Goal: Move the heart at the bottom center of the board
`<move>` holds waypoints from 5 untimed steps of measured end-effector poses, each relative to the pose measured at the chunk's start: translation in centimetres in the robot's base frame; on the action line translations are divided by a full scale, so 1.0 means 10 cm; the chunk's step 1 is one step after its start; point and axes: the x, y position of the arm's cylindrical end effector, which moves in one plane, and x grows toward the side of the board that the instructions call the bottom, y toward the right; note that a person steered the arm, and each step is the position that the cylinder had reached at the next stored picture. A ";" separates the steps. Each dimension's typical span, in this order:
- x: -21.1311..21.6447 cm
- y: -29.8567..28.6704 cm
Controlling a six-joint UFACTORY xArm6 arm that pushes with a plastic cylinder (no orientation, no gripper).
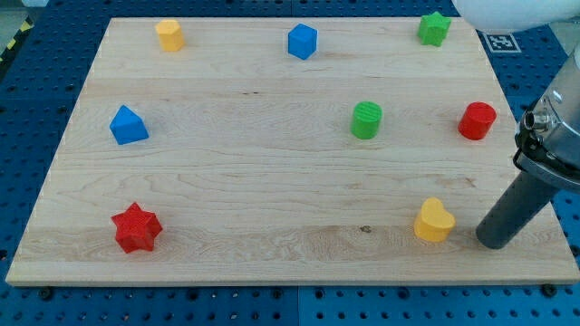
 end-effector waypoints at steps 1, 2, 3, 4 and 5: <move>0.00 0.00; 0.00 -0.05; -0.02 -0.24; -0.17 -0.39; -0.17 -0.37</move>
